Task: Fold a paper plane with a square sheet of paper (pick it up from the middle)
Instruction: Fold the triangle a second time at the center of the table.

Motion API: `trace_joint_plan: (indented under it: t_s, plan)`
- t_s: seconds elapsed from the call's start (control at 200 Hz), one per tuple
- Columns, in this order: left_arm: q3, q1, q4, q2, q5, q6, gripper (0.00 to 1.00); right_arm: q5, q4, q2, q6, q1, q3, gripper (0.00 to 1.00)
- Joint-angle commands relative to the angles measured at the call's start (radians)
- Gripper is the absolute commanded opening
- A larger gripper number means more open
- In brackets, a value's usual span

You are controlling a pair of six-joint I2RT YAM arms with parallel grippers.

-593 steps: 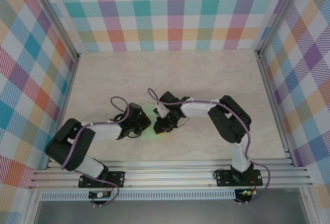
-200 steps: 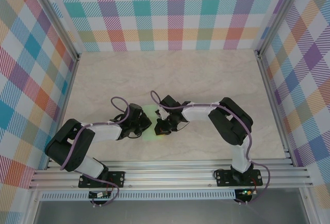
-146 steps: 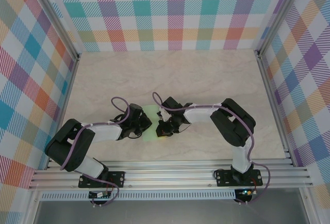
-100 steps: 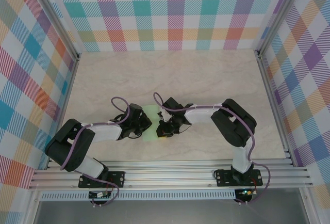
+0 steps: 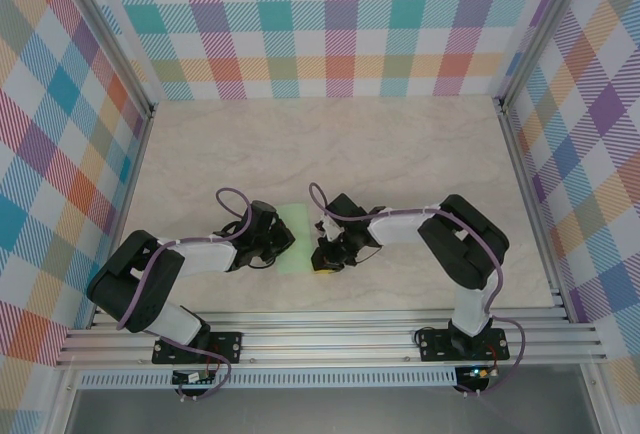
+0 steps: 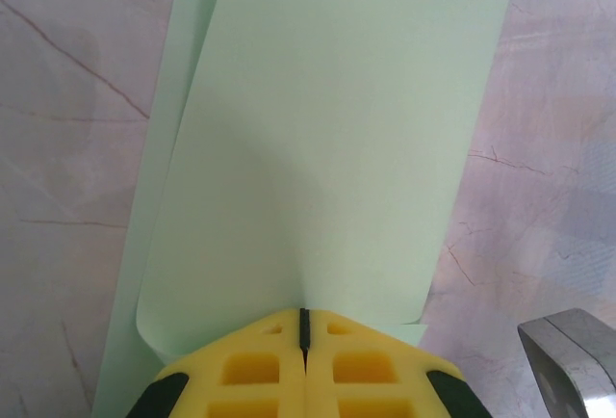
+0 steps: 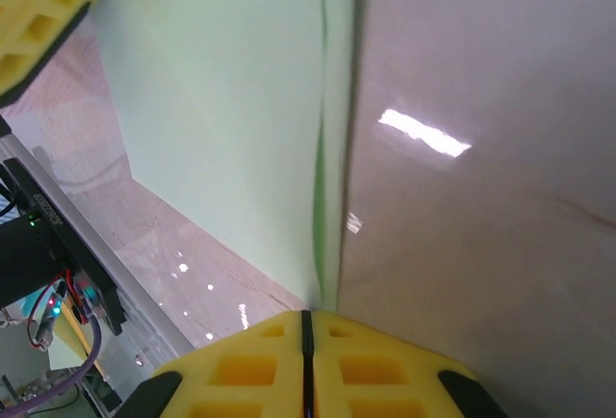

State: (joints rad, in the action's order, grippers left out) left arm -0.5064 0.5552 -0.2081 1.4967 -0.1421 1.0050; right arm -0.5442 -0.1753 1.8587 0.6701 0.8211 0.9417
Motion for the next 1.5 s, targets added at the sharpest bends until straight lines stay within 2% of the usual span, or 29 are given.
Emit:
trace_joint_plan:
  t_s: [0.0,0.135,0.385,0.48,0.7,0.875,0.925,0.98,1.035,1.13,1.235,1.37,1.495]
  plan:
    - [0.016,0.001,0.088,0.017,0.040,-0.021,0.00,0.001,-0.102,-0.034,0.009,-0.003,-0.023,0.09]
    - [0.017,0.002,0.086,0.015,0.039,-0.021,0.00,0.003,-0.084,-0.064,0.010,0.000,0.040,0.11]
    - [0.013,0.002,0.088,0.008,0.036,-0.023,0.00,0.010,-0.044,0.016,0.033,0.001,0.144,0.12]
    - [0.009,0.000,0.091,0.011,0.034,-0.023,0.00,0.031,-0.104,0.077,0.018,0.001,0.194,0.11]
    - [0.005,0.002,0.088,0.002,0.035,-0.030,0.00,0.039,-0.104,0.105,0.020,0.001,0.144,0.11]
    - [0.006,0.002,0.087,-0.012,0.038,-0.049,0.00,0.099,-0.137,0.115,0.017,0.001,0.114,0.09]
    - [0.006,0.000,0.084,-0.030,0.032,-0.064,0.05,0.101,-0.135,0.122,0.018,0.001,0.111,0.09]
    - [0.002,0.001,0.082,-0.064,0.007,-0.091,0.18,0.100,-0.129,0.126,0.022,0.001,0.108,0.09]
    - [-0.002,0.001,0.087,-0.107,-0.011,-0.108,0.25,0.102,-0.126,0.128,0.025,0.001,0.105,0.09]
    - [0.004,0.002,0.127,-0.193,-0.005,-0.106,0.30,0.105,-0.123,0.129,0.027,0.001,0.109,0.09]
    - [0.050,0.002,0.107,-0.263,-0.021,-0.068,0.22,0.107,-0.121,0.131,0.029,0.001,0.112,0.09]
    - [0.087,0.003,0.081,-0.282,-0.025,-0.031,0.00,0.109,-0.117,0.131,0.033,0.001,0.111,0.08]
    - [0.088,0.009,0.022,-0.238,-0.042,-0.016,0.00,0.108,-0.117,0.131,0.033,0.001,0.111,0.08]
